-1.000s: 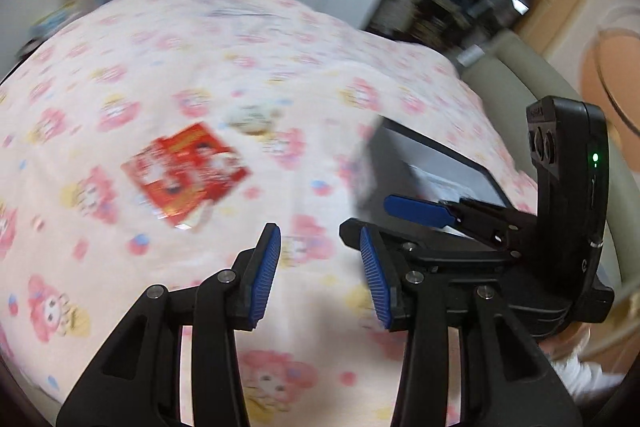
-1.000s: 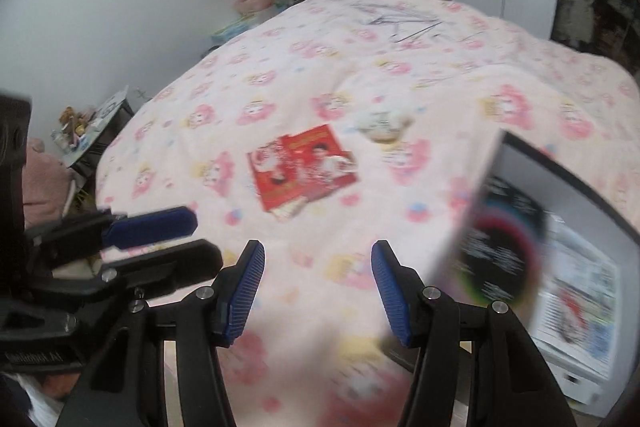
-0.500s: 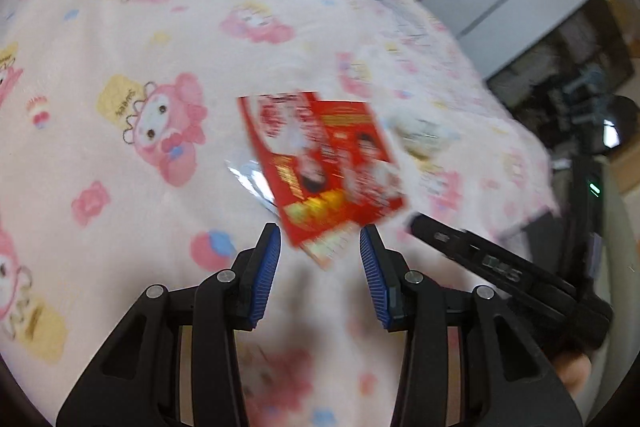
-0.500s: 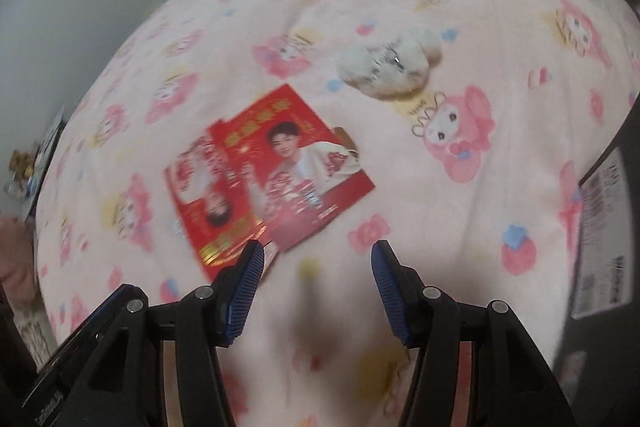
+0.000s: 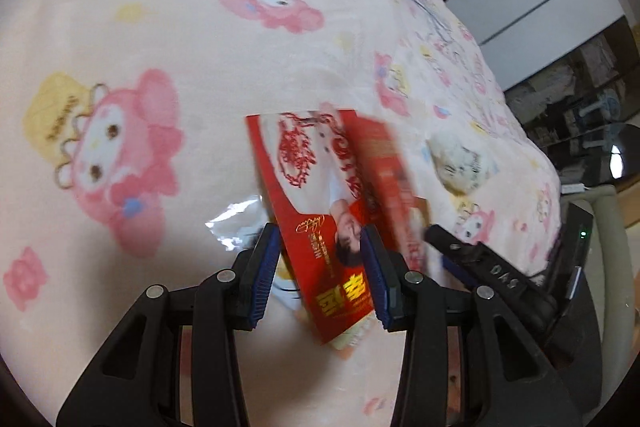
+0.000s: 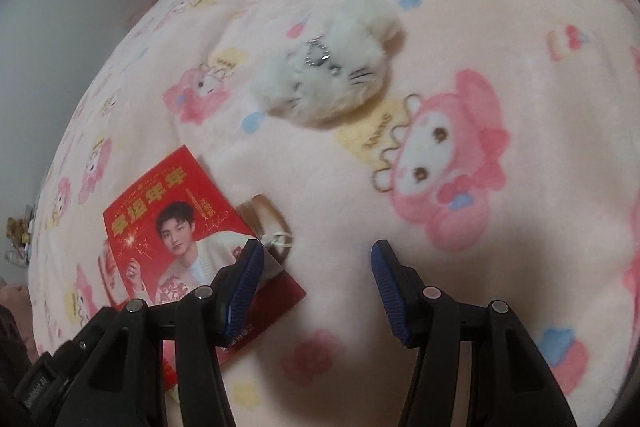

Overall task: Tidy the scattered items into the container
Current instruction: 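Grasp the red envelopes with the left gripper while the right gripper grasps them too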

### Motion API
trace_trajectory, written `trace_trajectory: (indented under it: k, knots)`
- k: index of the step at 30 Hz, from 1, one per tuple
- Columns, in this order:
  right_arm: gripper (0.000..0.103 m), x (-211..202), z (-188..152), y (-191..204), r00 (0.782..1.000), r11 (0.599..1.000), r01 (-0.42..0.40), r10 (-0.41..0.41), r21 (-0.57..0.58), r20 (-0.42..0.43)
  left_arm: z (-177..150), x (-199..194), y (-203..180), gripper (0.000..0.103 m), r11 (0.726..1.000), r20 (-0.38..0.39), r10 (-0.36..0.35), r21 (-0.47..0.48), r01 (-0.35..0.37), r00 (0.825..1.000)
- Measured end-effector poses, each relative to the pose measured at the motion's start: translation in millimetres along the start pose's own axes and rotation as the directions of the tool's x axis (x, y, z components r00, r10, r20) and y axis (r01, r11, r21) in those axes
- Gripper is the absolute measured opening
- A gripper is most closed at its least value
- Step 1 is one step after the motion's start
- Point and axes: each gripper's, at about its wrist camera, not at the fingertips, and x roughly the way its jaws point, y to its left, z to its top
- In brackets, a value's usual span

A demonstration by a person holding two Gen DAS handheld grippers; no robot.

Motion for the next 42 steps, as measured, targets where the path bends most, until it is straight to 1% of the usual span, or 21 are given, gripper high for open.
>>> trace_trajectory:
  k: [2, 4, 6, 7, 9, 12, 13, 14, 16, 19, 22, 24, 26, 28, 30, 32, 35, 39, 40, 41, 42]
  knots:
    - [0.052, -3, -3, 6, 0.998, 0.997, -0.066, 0.066, -0.027, -0.007, -1, -1, -6, 0.041, 0.999, -0.004, -0.032, 0.016, 0.032, 0.999]
    - [0.052, -5, -9, 15, 0.990, 0.988, -0.138, 0.136, -0.063, -0.035, -3, -1, -10, 0.041, 0.997, -0.018, -0.070, 0.021, 0.070, 0.997]
    - [0.052, -6, -17, 23, 0.985, 0.980, -0.166, 0.160, -0.109, -0.062, -4, 0, -11, 0.041, 0.996, -0.025, -0.091, 0.014, 0.091, 0.996]
    - [0.052, -6, -20, 24, 0.985, 0.978, -0.167, 0.160, -0.125, -0.062, -4, -1, -9, 0.041, 0.996, -0.023, -0.088, 0.004, 0.088, 0.996]
    - [0.052, -12, -23, 23, 0.989, 0.980, -0.147, 0.145, -0.133, -0.023, -5, -1, -3, 0.041, 0.996, -0.020, -0.088, -0.026, 0.088, 0.996]
    - [0.052, -21, -13, 5, 0.989, 0.990, -0.136, 0.138, -0.044, 0.056, -5, 3, 2, 0.042, 0.993, -0.024, -0.109, -0.058, 0.107, 0.994]
    - [0.052, -21, -10, -2, 0.989, 0.991, -0.133, 0.133, -0.007, 0.067, -4, 6, 0, 0.042, 0.992, -0.029, -0.109, -0.059, 0.107, 0.994]
    - [0.052, -16, -5, -6, 0.990, 0.991, -0.129, 0.128, 0.018, 0.059, -4, 10, -3, 0.042, 0.993, -0.032, -0.106, -0.056, 0.104, 0.994]
    - [0.053, -3, -5, -11, 0.992, 0.991, -0.127, 0.127, 0.047, 0.007, -3, 16, -9, 0.042, 0.993, -0.033, -0.106, -0.050, 0.104, 0.994]
    - [0.053, -3, -9, -3, 0.989, 0.989, -0.146, 0.145, -0.012, -0.006, -3, 23, -14, 0.044, 0.990, -0.036, -0.130, -0.062, 0.128, 0.991]
    - [0.052, -1, -12, 11, 0.977, 0.975, -0.213, 0.211, -0.058, -0.034, -3, 28, -16, 0.044, 0.983, -0.032, -0.159, -0.096, 0.155, 0.987]
    - [0.052, 0, -16, 17, 0.975, 0.971, -0.223, 0.221, -0.087, -0.037, -3, 30, -17, 0.044, 0.981, -0.036, -0.163, -0.109, 0.158, 0.986]
    - [0.052, -5, -19, 14, 0.976, 0.973, -0.216, 0.214, -0.084, -0.024, -3, 25, -21, 0.043, 0.985, -0.044, -0.141, -0.102, 0.136, 0.989]
    - [0.052, -8, -19, 3, 0.978, 0.978, -0.208, 0.207, -0.033, -0.012, 0, 11, -22, 0.043, 0.992, 0.009, -0.098, -0.076, 0.098, 0.995]
    - [0.052, -10, -17, -10, 0.979, 0.978, -0.204, 0.204, 0.033, 0.006, 12, -2, -21, 0.044, 0.998, 0.081, -0.024, -0.056, 0.028, 0.996]
    - [0.052, -10, -16, -20, 0.976, 0.972, -0.217, 0.217, 0.088, 0.015, 30, 1, -17, 0.044, 0.998, 0.095, 0.021, -0.057, -0.016, 0.995]
    - [0.052, -3, -15, -20, 0.975, 0.971, -0.219, 0.220, 0.099, 0.000, 55, 21, -17, 0.047, 0.998, 0.070, 0.048, -0.031, -0.046, 0.996]
    - [0.052, -1, -13, -16, 0.974, 0.971, -0.225, 0.225, 0.082, 0.008, 69, 59, -23, 0.047, 0.996, -0.029, 0.089, 0.030, -0.088, 0.996]
    - [0.052, 0, -13, -15, 0.974, 0.971, -0.226, 0.226, 0.078, 0.008, 68, 63, -26, 0.045, 0.995, -0.039, 0.095, 0.043, -0.093, 0.995]
    - [0.052, 1, -13, -14, 0.974, 0.971, -0.226, 0.227, 0.072, 0.006, 66, 64, -29, 0.034, 0.994, -0.047, 0.095, 0.058, -0.092, 0.994]
    - [0.050, 0, -13, -12, 0.973, 0.971, -0.229, 0.229, 0.064, 0.007, 64, 64, -32, 0.026, 0.994, -0.056, 0.087, 0.077, -0.082, 0.995]
